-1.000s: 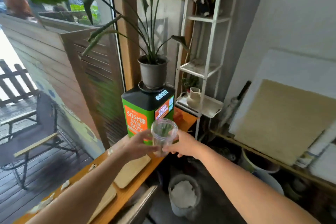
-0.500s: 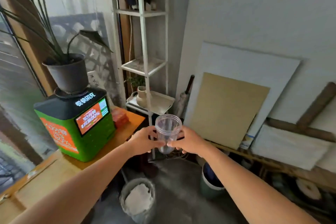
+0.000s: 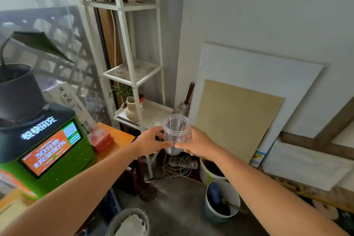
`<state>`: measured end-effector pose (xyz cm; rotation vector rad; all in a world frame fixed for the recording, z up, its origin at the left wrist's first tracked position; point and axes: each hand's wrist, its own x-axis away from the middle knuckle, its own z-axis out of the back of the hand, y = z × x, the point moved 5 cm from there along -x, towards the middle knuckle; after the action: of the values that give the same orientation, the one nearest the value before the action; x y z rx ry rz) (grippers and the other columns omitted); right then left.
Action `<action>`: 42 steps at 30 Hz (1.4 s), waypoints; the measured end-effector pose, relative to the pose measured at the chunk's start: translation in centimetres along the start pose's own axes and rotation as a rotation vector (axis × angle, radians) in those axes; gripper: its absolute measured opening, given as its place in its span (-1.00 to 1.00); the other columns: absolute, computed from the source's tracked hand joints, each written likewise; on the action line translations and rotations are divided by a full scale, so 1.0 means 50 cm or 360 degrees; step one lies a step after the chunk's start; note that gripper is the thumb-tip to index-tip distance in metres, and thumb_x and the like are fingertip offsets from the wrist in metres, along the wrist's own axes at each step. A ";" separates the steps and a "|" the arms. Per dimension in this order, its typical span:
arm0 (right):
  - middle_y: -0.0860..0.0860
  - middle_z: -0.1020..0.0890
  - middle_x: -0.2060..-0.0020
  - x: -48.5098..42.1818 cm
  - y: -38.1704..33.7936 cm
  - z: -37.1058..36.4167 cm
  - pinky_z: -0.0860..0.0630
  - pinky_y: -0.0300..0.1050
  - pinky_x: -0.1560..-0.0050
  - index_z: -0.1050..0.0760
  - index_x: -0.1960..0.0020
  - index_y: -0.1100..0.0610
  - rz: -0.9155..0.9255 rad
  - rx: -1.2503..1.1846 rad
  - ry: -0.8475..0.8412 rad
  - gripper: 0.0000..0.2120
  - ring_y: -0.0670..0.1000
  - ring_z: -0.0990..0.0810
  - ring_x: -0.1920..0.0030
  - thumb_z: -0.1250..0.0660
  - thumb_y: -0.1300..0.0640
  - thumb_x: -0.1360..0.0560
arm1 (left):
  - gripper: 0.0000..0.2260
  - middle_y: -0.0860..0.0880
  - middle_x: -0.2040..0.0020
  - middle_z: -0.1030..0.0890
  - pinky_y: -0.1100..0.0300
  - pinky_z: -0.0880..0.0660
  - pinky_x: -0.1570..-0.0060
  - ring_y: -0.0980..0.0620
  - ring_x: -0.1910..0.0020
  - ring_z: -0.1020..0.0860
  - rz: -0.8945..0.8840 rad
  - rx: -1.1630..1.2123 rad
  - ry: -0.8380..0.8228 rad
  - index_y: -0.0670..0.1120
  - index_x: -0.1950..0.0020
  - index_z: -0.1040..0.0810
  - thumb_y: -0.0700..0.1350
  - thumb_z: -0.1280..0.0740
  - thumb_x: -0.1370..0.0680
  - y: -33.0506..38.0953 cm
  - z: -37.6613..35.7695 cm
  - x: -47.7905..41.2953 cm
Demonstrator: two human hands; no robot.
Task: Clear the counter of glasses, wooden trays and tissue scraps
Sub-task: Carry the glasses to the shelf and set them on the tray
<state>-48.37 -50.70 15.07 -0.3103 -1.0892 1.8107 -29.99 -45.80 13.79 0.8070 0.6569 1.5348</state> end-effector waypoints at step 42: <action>0.01 -0.56 -0.17 -1.097 0.235 -0.128 -0.44 -0.12 -0.01 -0.39 -0.30 0.12 -0.0187 0.0077 -0.0643 -0.44 0.06 -0.54 -0.17 -0.51 -0.02 -0.41 | -0.33 -0.12 -0.27 -0.59 -0.15 -0.56 -0.12 -0.21 -0.14 -0.61 0.1326 0.0416 0.0754 0.02 -0.53 -0.27 -0.12 -0.48 -0.48 -0.485 -0.021 -0.809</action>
<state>-23.90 -94.35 -11.04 0.1553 -1.3064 1.8343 -14.83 -82.99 -10.93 0.9862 0.9437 2.4793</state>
